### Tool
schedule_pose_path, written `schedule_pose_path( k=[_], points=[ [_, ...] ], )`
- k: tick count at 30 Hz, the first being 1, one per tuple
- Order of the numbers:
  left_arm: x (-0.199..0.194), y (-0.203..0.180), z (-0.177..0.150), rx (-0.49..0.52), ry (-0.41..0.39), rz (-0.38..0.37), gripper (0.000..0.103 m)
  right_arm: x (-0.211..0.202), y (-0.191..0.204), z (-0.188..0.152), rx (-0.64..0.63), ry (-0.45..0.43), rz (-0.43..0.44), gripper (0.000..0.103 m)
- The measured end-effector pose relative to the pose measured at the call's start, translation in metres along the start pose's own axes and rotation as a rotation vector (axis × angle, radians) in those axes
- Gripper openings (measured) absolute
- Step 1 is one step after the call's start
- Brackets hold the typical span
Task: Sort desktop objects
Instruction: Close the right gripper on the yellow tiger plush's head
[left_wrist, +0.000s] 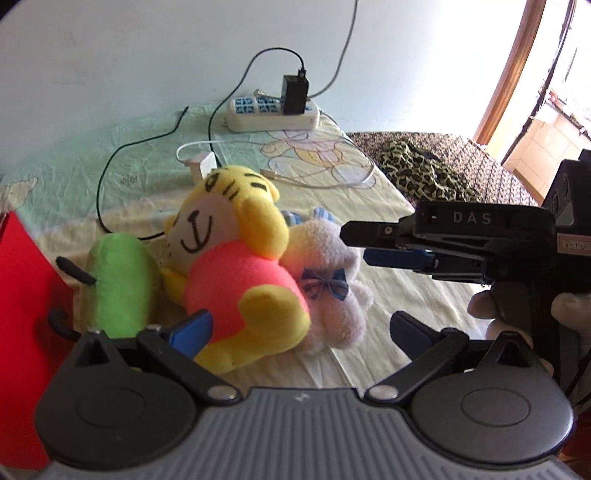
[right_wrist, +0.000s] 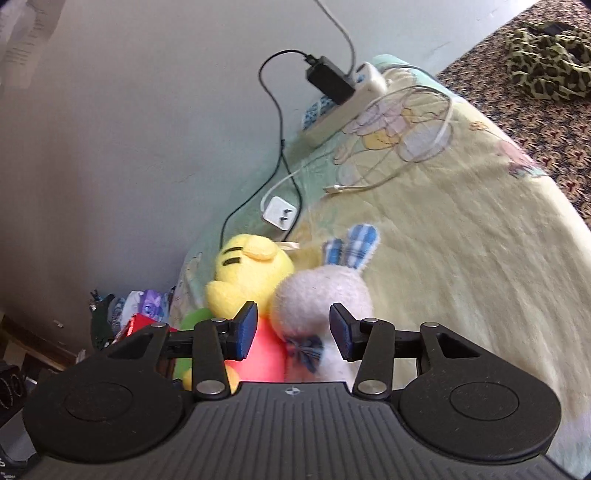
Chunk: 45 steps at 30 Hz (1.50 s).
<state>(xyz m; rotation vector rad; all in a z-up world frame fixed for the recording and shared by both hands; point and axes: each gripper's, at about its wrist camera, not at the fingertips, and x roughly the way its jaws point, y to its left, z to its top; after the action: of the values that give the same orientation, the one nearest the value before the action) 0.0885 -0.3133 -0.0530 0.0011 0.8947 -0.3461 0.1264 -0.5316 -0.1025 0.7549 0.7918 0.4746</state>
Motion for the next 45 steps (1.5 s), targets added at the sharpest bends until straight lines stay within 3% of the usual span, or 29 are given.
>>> schedule_pose_path(
  k=[6, 11, 16, 19, 23, 26, 29, 45],
  points=[
    [0.026, 0.040, 0.005, -0.148, 0.035, 0.020, 0.102, 0.044, 0.030, 0.013, -0.109, 0.066, 0.036, 0.050],
    [0.045, 0.046, 0.009, -0.140, 0.043, 0.042, 0.102, 0.074, 0.039, 0.015, -0.189, 0.090, -0.019, 0.053],
    [0.064, 0.050, 0.013, -0.154, 0.054, 0.037, 0.102, 0.087, 0.059, 0.009, -0.359, 0.092, -0.100, 0.057],
    [0.067, 0.048, 0.014, -0.135, 0.042, 0.037, 0.103, 0.088, 0.059, 0.007, -0.399, 0.093, -0.108, 0.049],
    [0.064, 0.044, 0.014, -0.126, 0.041, -0.007, 0.095, 0.081, 0.054, 0.010, -0.357, 0.099, -0.081, 0.038],
    [0.061, 0.039, 0.014, -0.110, 0.034, -0.015, 0.094, 0.074, 0.053, 0.010, -0.322, 0.097, -0.066, 0.035],
    [0.055, 0.036, 0.012, -0.101, 0.033, -0.031, 0.085, 0.063, 0.056, 0.006, -0.304, 0.092, -0.051, 0.034],
    [-0.020, 0.011, -0.022, -0.076, -0.048, -0.130, 0.085, -0.009, 0.087, -0.039, -0.346, 0.039, -0.036, 0.034]
  ],
)
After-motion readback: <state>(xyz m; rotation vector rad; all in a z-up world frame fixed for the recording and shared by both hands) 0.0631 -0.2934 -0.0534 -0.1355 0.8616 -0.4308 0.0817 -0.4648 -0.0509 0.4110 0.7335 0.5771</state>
